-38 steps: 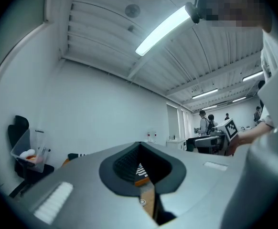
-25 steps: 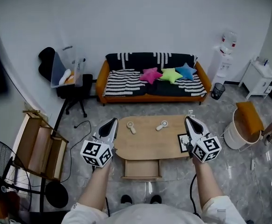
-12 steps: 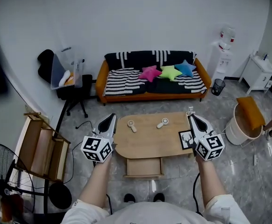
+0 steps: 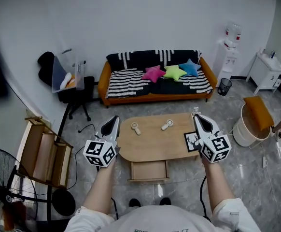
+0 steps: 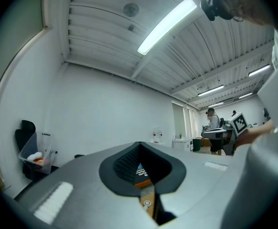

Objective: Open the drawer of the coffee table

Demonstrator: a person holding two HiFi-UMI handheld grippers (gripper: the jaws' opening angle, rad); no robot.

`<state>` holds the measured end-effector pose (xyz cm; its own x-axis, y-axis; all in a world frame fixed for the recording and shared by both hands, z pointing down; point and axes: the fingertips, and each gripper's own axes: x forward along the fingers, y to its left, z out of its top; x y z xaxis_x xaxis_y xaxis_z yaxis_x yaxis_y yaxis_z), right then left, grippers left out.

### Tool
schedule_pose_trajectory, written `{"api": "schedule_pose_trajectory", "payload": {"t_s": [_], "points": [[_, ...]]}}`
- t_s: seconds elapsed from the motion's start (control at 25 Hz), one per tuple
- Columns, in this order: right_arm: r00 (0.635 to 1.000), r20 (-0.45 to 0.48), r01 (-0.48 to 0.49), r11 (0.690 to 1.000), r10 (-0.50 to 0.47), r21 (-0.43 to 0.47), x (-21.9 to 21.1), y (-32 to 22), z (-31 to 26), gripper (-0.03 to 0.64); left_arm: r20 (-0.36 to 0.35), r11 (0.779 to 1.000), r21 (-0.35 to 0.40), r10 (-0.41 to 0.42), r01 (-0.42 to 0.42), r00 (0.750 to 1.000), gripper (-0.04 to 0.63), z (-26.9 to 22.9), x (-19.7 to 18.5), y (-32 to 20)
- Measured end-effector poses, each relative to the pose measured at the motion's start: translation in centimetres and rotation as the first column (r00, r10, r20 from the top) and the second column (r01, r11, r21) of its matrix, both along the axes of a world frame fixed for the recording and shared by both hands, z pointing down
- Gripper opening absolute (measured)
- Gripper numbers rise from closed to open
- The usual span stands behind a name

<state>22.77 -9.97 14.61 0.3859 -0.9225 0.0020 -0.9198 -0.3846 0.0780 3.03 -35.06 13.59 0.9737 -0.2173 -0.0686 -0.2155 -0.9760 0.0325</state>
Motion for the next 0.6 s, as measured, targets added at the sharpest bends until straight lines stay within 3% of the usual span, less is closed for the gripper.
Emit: {"api": "schedule_pose_trajectory", "payload": {"t_s": [0.6], "points": [[1.0,-0.006,-0.013,1.0,0.013,0.016,1.1,1.8,-0.3,0.003,0.002,0.999,0.002,-0.035,0.035,0.999,-0.002,0.4,-0.6,0.3]]}}
